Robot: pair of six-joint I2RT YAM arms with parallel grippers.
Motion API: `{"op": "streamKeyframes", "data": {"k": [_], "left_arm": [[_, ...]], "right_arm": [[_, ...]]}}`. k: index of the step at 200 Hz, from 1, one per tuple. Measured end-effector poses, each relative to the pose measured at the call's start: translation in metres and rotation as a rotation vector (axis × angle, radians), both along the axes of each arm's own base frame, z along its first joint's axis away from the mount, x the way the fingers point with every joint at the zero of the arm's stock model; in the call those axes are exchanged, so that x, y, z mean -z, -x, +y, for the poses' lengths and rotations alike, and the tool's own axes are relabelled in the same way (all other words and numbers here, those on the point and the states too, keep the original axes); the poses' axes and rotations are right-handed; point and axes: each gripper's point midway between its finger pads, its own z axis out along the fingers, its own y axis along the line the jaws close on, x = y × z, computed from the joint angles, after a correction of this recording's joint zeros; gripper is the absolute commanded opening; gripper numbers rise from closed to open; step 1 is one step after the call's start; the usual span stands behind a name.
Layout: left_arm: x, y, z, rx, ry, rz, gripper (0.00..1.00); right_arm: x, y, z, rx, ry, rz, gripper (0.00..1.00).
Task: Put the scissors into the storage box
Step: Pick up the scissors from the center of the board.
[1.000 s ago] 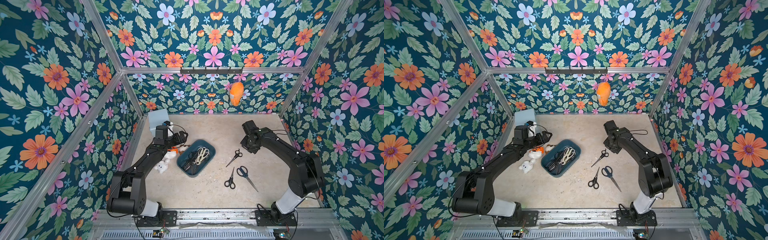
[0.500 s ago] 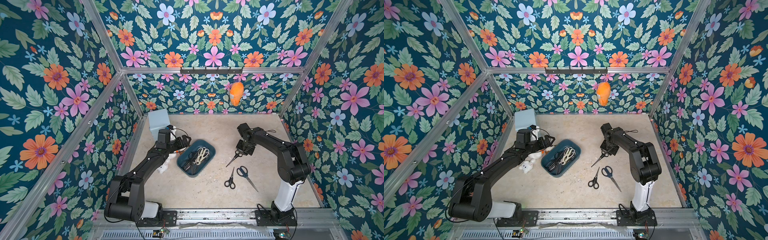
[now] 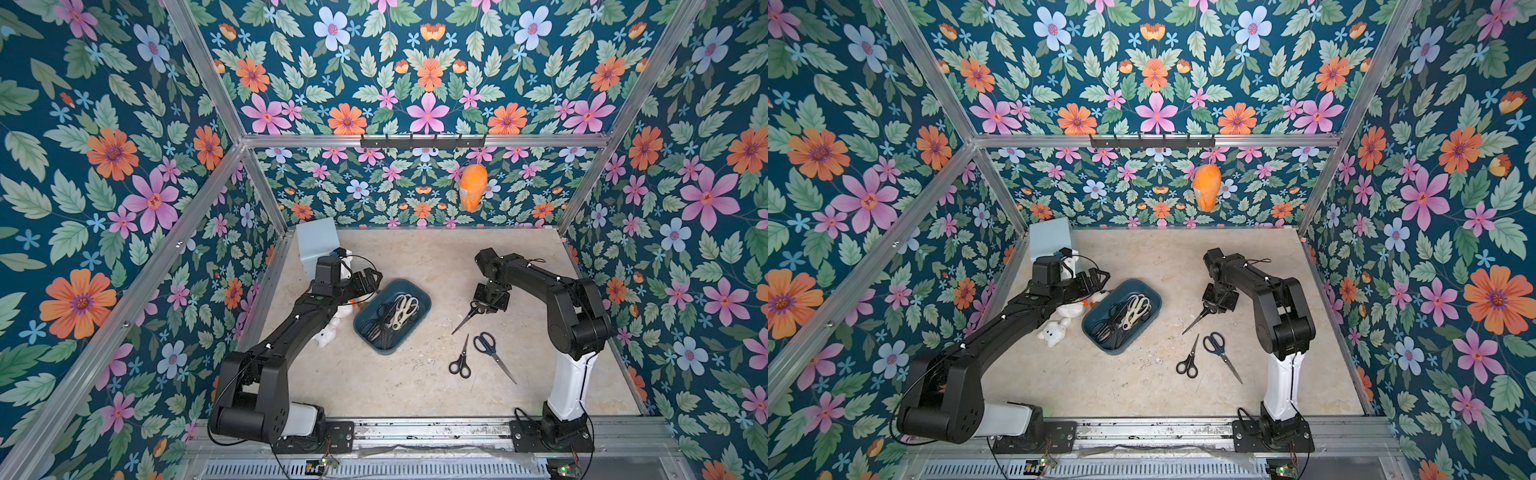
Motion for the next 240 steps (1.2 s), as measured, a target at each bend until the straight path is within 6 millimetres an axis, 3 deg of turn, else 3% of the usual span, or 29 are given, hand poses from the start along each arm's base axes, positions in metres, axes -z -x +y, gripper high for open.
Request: {"op": "streamKeyframes", "data": {"k": [93, 176, 240], "left_arm": [[-0.003, 0.001, 0.004, -0.017, -0.012, -0.001, 0.97], [-0.004, 0.000, 0.005, -0.022, -0.019, -0.003, 0.97], [-0.001, 0.001, 0.008, -0.035, -0.035, 0.002, 0.98]], "right_arm": [[0.009, -0.004, -0.001, -0.018, -0.001, 0.026, 0.14], [0.018, 0.001, -0.001, -0.010, -0.031, 0.035, 0.00], [0.005, -0.004, -0.002, -0.049, -0.034, -0.004, 0.00]]}}
